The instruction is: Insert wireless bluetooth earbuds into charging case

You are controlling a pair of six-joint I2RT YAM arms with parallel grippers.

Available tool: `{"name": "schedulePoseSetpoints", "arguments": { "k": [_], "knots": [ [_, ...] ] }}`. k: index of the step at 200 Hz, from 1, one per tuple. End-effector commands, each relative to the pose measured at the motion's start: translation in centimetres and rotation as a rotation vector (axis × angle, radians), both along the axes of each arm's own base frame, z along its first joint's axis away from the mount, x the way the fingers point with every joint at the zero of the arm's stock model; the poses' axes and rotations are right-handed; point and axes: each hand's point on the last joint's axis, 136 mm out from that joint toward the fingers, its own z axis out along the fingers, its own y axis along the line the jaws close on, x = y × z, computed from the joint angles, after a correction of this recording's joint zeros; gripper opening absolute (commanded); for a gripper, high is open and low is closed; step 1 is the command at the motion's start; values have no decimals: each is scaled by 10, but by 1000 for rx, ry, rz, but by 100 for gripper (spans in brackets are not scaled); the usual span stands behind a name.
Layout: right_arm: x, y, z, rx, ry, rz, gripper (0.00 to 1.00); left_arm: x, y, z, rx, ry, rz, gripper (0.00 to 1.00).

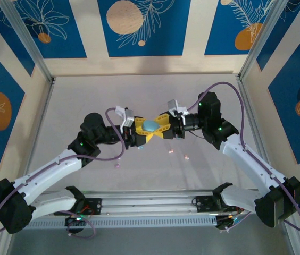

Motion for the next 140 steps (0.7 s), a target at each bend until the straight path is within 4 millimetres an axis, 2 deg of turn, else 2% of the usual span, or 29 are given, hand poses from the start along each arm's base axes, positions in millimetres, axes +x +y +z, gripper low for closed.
{"name": "schedulePoseSetpoints", "arguments": {
  "k": [1, 41, 82, 99, 140],
  "knots": [
    [-2, 2, -3, -16, -12, 5, 32, -11, 1, 24, -78, -46, -33, 46],
    [-4, 3, -4, -24, -26, 12, 32, -11, 0, 23, -82, -35, -42, 44],
    [-4, 4, -2, -26, -23, 13, 33, -12, 0, 21, -72, -37, -48, 31],
    [-1, 4, 3, -26, 26, -10, 37, -13, 0, 18, -58, -59, -49, 28],
    [24, -1, 10, -30, 236, -122, 48, -19, 5, 16, -54, -143, -37, 24]
  ]
}}
